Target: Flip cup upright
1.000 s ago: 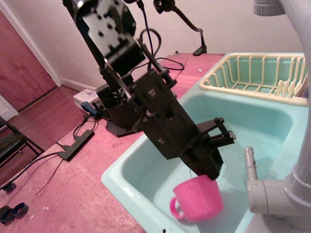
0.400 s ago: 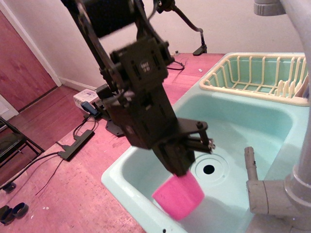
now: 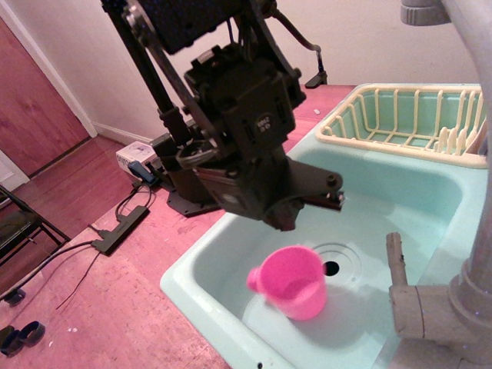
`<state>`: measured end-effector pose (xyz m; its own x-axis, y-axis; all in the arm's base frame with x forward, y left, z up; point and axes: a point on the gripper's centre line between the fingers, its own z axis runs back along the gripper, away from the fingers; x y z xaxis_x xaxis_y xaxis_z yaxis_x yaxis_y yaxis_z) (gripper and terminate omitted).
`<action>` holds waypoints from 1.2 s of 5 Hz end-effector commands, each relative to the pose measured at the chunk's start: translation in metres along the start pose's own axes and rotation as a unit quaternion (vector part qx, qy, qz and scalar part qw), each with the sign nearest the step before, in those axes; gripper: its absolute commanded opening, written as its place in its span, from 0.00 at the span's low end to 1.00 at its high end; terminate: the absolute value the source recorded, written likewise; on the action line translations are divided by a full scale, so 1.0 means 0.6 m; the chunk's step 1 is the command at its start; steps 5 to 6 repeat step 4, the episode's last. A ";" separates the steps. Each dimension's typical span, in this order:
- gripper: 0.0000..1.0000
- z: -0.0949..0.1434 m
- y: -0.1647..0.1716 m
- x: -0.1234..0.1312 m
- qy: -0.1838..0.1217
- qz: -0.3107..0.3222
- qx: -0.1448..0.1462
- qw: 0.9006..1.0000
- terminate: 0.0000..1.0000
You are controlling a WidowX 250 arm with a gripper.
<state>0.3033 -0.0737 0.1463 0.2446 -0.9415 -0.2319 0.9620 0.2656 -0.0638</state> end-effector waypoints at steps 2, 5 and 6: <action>1.00 -0.001 0.018 0.001 -0.030 0.053 0.007 0.998 0.00; 1.00 0.055 -0.006 0.005 -0.070 0.060 0.056 0.994 1.00; 1.00 0.055 -0.006 0.005 -0.070 0.060 0.056 0.994 1.00</action>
